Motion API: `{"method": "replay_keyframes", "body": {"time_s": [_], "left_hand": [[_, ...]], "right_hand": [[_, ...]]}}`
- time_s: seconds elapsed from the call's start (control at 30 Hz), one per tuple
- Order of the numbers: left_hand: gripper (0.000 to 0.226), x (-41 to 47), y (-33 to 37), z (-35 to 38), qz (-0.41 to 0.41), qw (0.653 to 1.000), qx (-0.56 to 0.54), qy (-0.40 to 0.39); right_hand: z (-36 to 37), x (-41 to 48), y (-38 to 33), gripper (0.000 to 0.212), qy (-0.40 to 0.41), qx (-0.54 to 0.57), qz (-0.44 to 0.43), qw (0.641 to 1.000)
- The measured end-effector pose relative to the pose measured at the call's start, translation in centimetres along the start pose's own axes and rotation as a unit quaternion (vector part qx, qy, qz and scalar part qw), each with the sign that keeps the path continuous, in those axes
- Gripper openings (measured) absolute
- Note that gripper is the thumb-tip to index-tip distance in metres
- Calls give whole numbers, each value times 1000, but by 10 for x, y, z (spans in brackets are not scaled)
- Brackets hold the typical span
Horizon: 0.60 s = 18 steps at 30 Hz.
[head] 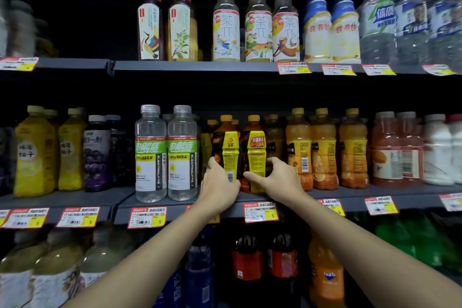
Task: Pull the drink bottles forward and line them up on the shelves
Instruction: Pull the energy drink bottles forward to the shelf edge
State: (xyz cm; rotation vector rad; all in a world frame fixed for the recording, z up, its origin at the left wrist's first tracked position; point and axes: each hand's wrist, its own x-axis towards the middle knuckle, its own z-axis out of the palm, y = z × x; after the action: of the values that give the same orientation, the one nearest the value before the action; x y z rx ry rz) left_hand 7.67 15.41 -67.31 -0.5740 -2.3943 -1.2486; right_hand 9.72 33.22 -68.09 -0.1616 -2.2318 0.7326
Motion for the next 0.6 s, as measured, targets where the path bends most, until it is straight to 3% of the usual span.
{"method": "replay_keyframes", "body": {"time_s": [0.27,0.33,0.4,0.47,0.6], "left_hand": [[74,-11,-7,-9,56,998,3,20],[73,-7,-9,-12,50,999,-12,-16],[72,-7,-10,-11,43,998,-21,-33],[77,-8,-12,-7,56,998,-13,-11],[82,-13,-15,-3,91,992,31,81]], "right_hand": [[-18,-2,1,33,-90,111,0,990],[-19,-4,-2,41,-92,103,-3,990],[-19,-7,-4,62,-89,97,-5,991],[-17,-8,-2,73,-82,93,-11,992],[-23,-5,3,72,-133,153,4,979]]}}
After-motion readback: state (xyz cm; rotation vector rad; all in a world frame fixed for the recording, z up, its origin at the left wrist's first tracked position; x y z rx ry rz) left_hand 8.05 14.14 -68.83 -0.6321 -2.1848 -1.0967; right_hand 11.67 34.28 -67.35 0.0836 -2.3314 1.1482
